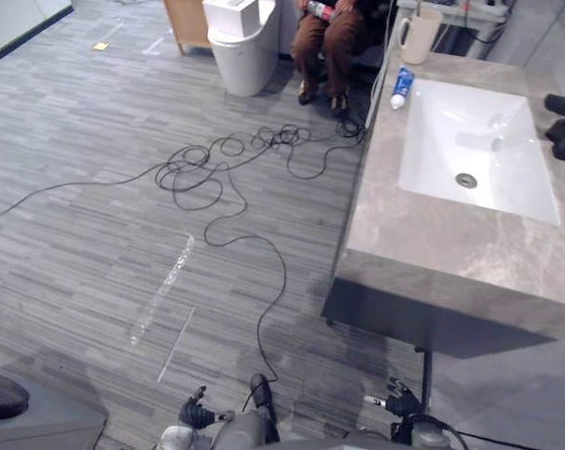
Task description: Organize washtable
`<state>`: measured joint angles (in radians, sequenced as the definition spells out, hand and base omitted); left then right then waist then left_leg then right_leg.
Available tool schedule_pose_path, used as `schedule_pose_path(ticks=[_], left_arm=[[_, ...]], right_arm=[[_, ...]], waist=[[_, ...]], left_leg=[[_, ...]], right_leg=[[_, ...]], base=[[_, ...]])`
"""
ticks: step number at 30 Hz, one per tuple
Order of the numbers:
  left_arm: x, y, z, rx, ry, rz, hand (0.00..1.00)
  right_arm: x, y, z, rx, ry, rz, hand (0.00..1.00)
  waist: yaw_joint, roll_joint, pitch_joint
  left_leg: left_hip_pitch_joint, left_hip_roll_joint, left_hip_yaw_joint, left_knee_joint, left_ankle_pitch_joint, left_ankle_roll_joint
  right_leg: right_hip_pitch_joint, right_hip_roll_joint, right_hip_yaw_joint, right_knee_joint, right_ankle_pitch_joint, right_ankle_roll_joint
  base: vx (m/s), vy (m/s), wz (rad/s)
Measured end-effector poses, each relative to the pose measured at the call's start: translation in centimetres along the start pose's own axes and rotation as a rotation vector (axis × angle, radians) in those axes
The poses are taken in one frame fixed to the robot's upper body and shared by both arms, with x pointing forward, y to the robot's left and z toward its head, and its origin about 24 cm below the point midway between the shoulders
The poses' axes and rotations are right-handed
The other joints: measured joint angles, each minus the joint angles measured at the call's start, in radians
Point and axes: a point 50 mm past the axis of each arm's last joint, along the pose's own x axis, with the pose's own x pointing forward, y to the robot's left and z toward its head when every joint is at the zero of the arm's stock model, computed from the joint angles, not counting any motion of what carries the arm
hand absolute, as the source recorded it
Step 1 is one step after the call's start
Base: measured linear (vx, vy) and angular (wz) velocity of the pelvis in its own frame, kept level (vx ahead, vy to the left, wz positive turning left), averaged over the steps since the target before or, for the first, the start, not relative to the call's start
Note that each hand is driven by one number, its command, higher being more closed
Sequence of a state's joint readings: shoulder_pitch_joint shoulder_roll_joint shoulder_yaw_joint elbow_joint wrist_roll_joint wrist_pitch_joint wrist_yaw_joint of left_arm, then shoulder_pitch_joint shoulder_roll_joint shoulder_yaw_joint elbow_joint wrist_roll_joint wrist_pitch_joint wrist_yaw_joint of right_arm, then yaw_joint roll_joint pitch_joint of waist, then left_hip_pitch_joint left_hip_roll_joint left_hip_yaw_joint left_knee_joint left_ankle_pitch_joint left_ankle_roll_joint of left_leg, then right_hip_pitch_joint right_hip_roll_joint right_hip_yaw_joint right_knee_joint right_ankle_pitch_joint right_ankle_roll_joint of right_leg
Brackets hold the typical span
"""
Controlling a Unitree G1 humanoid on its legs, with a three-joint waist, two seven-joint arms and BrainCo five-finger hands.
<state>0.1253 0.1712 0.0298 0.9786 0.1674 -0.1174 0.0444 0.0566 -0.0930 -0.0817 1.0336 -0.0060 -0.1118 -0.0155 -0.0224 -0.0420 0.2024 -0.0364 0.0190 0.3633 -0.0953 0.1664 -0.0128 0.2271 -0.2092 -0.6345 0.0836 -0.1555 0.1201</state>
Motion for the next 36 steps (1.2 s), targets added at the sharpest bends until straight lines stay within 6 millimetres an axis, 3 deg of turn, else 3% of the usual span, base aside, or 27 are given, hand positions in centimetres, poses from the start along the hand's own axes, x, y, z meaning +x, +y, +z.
schedule_pose_path(ticks=[6,8,14,17,30,36], left_arm=[[0.0,0.1,0.1,0.002,-0.005,0.002,0.0],[0.0,0.1,0.0,0.003,-0.004,0.002,0.0],[0.0,0.1,-0.1,0.002,-0.002,0.002,0.0],[0.0,0.0,0.1,-0.001,-0.007,0.001,0.0],[0.0,0.4,0.1,0.003,-0.015,0.013,0.0],[0.0,0.5,0.0,0.005,-0.015,0.016,0.0]], right_arm=[[-0.1,0.1,-0.3,-0.003,0.012,0.002,0.0],[-0.1,0.1,-0.4,-0.004,0.014,0.002,0.0],[-0.4,-0.4,-1.3,-0.018,0.038,-0.008,0.0],[-0.5,-0.6,-1.4,-0.034,0.04,-0.01,0.0],[-0.4,-0.2,-1.5,-0.041,0.053,0.004,0.0],[-0.2,0.1,-1.1,-0.044,0.044,0.026,0.0]], waist=[[0.009,-0.007,-0.001],[0.008,-0.008,-0.001],[0.006,0.0,-0.002],[0.007,0.004,-0.001],[0.011,-0.022,-0.007],[0.011,-0.029,-0.012]], left_leg=[[0.015,-0.005,0.002,0.0,0.002,0.0],[0.012,-0.001,0.003,-0.001,0.015,-0.019],[-0.004,0.006,0.023,-0.008,0.018,-0.024],[-0.02,0.011,0.029,-0.008,0.004,-0.012],[-0.03,-0.026,0.076,-0.007,-0.025,0.038],[-0.018,-0.026,0.084,-0.008,-0.033,0.041]], right_leg=[[0.027,-0.002,-0.025,0.001,0.001,0.001],[0.028,0.0,-0.03,0.001,0.001,0.001],[0.018,0.008,-0.05,0.001,-0.014,0.007],[0.002,0.015,-0.05,0.001,-0.015,0.007],[-0.025,-0.019,-0.006,-0.012,-0.009,0.017],[-0.023,-0.022,0.013,-0.002,-0.008,0.015]], base=[[0.0,-0.032,0.1],[-0.07,-0.067,0.07],[-0.08,-0.03,0.07],[-0.08,0.012,0.03],[0.03,0.002,-0.08],[0.05,-0.038,-0.03]])
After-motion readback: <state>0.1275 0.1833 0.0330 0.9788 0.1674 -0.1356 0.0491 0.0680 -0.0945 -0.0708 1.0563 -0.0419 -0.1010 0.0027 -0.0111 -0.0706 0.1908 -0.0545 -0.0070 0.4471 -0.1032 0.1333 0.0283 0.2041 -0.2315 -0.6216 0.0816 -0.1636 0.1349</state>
